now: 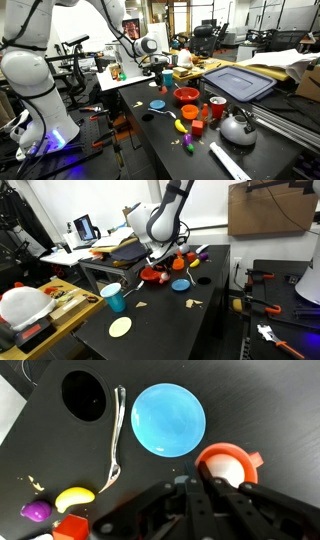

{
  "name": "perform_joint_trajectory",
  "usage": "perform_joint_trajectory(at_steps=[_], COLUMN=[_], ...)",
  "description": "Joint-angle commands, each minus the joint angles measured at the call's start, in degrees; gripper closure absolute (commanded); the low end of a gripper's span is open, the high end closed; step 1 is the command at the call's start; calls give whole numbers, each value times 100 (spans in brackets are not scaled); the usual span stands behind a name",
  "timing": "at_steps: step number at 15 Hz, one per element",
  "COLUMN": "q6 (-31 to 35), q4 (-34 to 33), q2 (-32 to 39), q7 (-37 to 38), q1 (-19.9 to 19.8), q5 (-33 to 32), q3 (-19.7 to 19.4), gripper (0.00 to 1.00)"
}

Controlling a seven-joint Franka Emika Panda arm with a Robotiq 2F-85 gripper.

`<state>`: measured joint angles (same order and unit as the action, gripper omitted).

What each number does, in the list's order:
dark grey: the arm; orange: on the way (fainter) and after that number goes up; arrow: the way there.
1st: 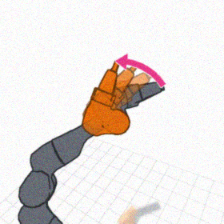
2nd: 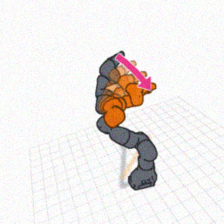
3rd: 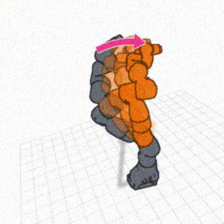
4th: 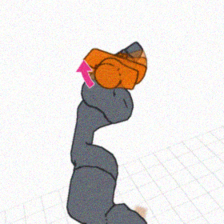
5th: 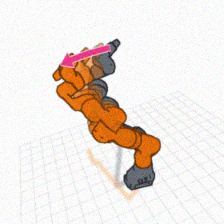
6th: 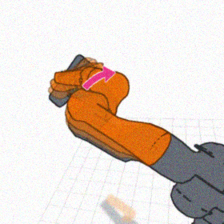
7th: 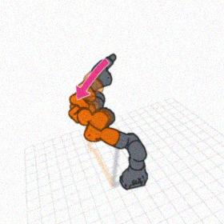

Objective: Move the left red cup to the right

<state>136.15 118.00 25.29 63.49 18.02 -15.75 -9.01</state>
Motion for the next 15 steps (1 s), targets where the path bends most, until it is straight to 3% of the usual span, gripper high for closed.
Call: perform_joint_trajectory(at_steps=[1,8,15], q6=[-72,-47,-148], q4=[194,228,179], q2=[-252,-309,-192], q7=[346,-306,-1261], q1=[-52,-252,-508], q5=[-192,466,1594], q3=[67,683,1243], gripper=[99,99,99])
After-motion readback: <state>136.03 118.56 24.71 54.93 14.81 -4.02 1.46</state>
